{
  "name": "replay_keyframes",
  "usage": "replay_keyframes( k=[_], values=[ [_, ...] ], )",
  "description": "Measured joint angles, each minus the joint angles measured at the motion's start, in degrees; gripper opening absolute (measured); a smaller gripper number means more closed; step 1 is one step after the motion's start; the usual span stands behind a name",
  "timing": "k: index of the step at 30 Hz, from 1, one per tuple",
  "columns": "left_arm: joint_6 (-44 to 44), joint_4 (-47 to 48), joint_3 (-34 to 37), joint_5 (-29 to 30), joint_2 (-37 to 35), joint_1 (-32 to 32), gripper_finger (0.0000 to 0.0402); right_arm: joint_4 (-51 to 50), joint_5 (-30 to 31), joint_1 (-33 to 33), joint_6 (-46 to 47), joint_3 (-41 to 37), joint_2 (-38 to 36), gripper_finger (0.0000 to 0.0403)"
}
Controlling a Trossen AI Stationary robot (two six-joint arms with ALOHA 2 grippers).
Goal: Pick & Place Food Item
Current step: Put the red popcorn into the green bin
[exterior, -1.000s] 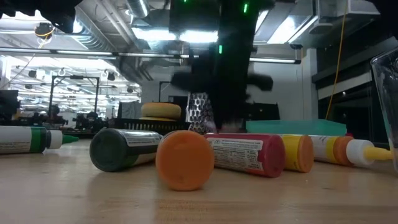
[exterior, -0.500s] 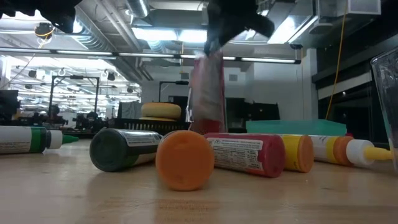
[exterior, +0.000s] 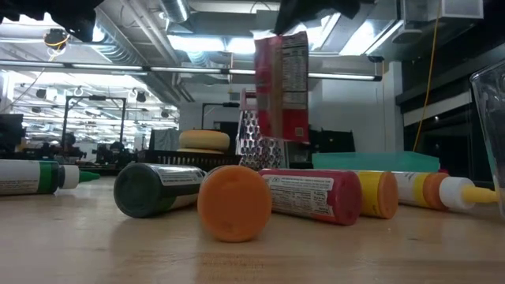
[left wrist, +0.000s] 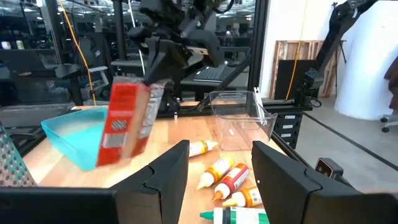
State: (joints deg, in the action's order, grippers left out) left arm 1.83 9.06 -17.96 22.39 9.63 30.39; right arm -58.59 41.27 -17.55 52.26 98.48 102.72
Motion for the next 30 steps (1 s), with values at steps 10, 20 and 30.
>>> replay_keyframes(
  k=[10,20,30],
  values=[
    [0.4,0.1,0.0,0.0,0.0,0.0,0.0171,-11.6,4.8,0.3,5.4,0.1,-5.0,0.0000],
    [0.4,0.2,0.0,0.0,0.0,0.0,0.0171,-31.0,7.0,2.2,16.5,-0.7,-7.4,0.0000],
    [0.6,0.1,0.0,-1.2,0.0,0.0,0.0171,-31.4,5.8,7.9,11.5,-0.7,-8.4,0.0000]
  ],
)
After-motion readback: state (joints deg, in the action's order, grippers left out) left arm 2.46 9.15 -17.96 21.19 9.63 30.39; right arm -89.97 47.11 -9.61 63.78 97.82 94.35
